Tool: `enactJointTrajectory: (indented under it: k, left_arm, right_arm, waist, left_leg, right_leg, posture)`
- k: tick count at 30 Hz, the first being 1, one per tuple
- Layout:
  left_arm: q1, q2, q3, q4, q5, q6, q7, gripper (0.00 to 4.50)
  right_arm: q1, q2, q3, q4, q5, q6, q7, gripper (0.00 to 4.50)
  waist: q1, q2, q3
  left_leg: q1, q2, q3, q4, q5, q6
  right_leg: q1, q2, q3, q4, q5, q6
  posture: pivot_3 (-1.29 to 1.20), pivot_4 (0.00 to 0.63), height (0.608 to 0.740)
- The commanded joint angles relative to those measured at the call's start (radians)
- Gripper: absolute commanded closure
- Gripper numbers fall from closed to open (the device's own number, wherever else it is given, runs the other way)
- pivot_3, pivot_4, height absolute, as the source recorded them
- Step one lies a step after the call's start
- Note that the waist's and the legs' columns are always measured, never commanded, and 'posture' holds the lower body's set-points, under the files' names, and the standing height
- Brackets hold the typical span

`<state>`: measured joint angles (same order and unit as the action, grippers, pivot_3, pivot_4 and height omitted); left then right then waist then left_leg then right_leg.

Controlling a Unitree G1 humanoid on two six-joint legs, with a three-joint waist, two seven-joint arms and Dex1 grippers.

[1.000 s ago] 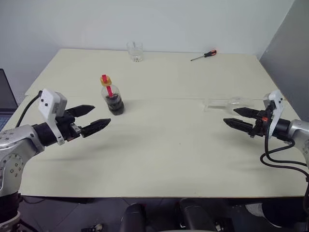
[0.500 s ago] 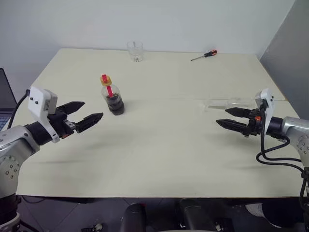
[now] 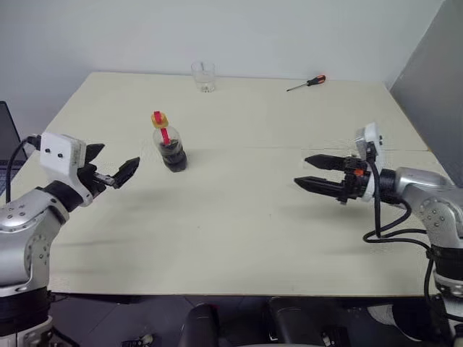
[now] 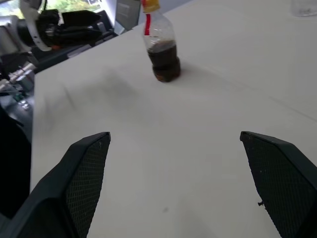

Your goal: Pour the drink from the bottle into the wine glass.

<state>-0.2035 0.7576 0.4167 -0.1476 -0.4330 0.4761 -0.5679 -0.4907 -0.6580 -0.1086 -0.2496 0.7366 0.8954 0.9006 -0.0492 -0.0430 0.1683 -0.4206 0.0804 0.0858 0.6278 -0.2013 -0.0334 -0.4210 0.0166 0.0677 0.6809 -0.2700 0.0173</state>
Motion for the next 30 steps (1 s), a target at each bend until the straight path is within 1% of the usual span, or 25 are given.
enactJointTrajectory:
  k: [1, 3, 6, 9, 15, 19, 26, 30]
  left_arm:
    - [-0.046, -0.027, -0.050, 0.004, 0.049, -0.063, 0.027, 0.02]
    - [-0.062, -0.044, -0.080, 0.027, 0.094, -0.094, 0.053, 0.02]
    - [-0.084, -0.084, -0.114, 0.054, 0.121, -0.124, 0.073, 0.02]
    - [-0.117, -0.128, -0.147, 0.061, 0.129, -0.147, 0.080, 0.02]
    - [-0.139, -0.164, -0.159, 0.084, 0.142, -0.166, 0.081, 0.02]
    - [-0.158, -0.196, -0.204, 0.134, 0.185, -0.204, 0.096, 0.02]
    - [-0.210, -0.279, -0.221, 0.217, 0.209, -0.301, 0.126, 0.02]
    - [-0.238, -0.289, -0.226, 0.301, 0.246, -0.367, 0.149, 0.02]
  right_arm:
    - [0.010, 0.025, 0.016, -0.073, 0.034, 0.011, -0.027, 0.00]
    - [0.013, 0.045, 0.027, -0.091, 0.036, 0.015, -0.045, 0.00]
    - [0.010, 0.073, 0.031, -0.110, 0.054, 0.026, -0.075, 0.00]
    - [0.018, 0.105, 0.001, -0.134, 0.104, 0.054, -0.120, 0.00]
    - [0.048, 0.105, -0.011, -0.179, 0.148, 0.074, -0.171, 0.00]
    - [0.050, 0.105, -0.017, -0.194, 0.158, 0.075, -0.198, 0.00]
    - [0.063, 0.080, -0.039, -0.221, 0.196, 0.082, -0.224, 0.00]
    - [0.068, 0.071, -0.034, -0.234, 0.211, 0.082, -0.235, 0.00]
  waist:
    - [0.004, 0.000, 0.000]
    - [0.007, 0.000, 0.000]
    - [0.013, 0.000, 0.000]
    - [0.015, 0.000, 0.000]
    - [0.016, 0.000, 0.000]
    - [0.017, 0.000, 0.000]
    - [0.018, -0.001, -0.001]
    - [0.017, -0.001, -0.001]
  left_leg:
    - [-0.001, 0.000, 0.000, 0.000, 0.000, 0.000]
    - [-0.001, -0.001, 0.000, 0.001, 0.000, 0.000]
    - [-0.001, -0.001, 0.001, 0.002, 0.000, 0.000]
    - [-0.001, -0.001, 0.001, 0.002, 0.000, 0.000]
    - [-0.002, 0.000, 0.000, 0.002, 0.000, 0.000]
    - [-0.002, -0.001, 0.000, 0.002, 0.000, 0.000]
    - [-0.003, -0.001, -0.001, 0.003, 0.000, 0.000]
    - [-0.003, -0.001, -0.001, 0.003, 0.000, 0.000]
  right_leg:
    - [0.000, 0.000, 0.000, 0.000, 0.000, 0.000]
    - [0.000, 0.000, 0.000, 0.000, 0.000, 0.000]
    - [0.000, 0.000, -0.001, 0.000, 0.001, 0.001]
    - [0.000, 0.000, -0.002, 0.000, 0.001, 0.001]
    - [0.000, 0.000, -0.002, 0.000, 0.001, 0.001]
    - [0.000, 0.000, -0.003, 0.000, 0.001, 0.001]
    - [0.001, 0.000, -0.003, 0.000, 0.001, 0.001]
    - [0.001, 0.001, -0.003, 0.000, 0.001, 0.001]
  posture:
    - [0.00, 0.150, 0.740]
    - [0.00, 0.150, 0.740]
    - [0.00, 0.150, 0.740]
    - [0.00, 0.150, 0.740]
    - [0.00, 0.150, 0.740]
    - [0.00, 0.150, 0.740]
    - [0.00, 0.150, 0.740]
    - [0.00, 0.150, 0.740]
